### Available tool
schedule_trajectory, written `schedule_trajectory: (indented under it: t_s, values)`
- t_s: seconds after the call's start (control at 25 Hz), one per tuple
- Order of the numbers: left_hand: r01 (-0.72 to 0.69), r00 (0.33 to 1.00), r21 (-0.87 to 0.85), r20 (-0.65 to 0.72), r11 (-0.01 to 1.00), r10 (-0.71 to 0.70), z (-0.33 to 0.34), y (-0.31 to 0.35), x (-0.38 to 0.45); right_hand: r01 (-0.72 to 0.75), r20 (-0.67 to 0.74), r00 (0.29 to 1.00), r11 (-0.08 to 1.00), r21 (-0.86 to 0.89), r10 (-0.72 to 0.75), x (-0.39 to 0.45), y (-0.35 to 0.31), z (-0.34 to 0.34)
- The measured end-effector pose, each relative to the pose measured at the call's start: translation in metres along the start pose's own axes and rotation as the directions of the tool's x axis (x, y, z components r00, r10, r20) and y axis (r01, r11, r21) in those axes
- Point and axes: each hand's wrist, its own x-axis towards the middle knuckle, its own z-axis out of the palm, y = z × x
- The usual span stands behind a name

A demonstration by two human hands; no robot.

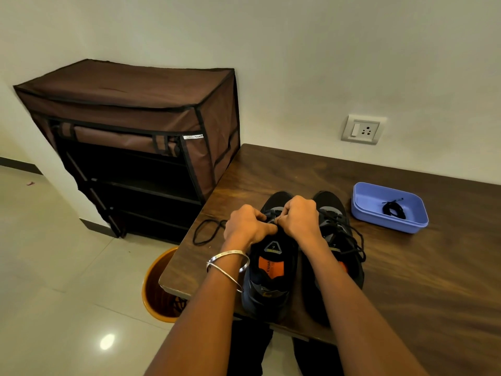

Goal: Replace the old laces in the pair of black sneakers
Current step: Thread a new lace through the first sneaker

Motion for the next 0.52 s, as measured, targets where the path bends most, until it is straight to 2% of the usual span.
schedule_trajectory:
  t_s: [0.28, 0.36, 0.52]
  values:
    - [-0.018, 1.000, -0.011, 0.006, 1.000, 0.018, 0.000, -0.001, 0.002, -0.013, 0.029, 1.000, 0.997, 0.081, 0.011, -0.004, 0.003, -0.001]
    - [-0.028, 1.000, -0.017, 0.013, 0.999, 0.028, 0.001, -0.003, 0.002, -0.018, 0.015, 1.000, 0.988, 0.155, 0.016, -0.009, 0.005, 0.004]
    - [-0.041, 0.996, -0.076, 0.080, 0.996, 0.047, 0.000, -0.009, 0.008, -0.149, 0.029, 0.988, 0.900, 0.411, 0.151, -0.011, 0.014, 0.007]
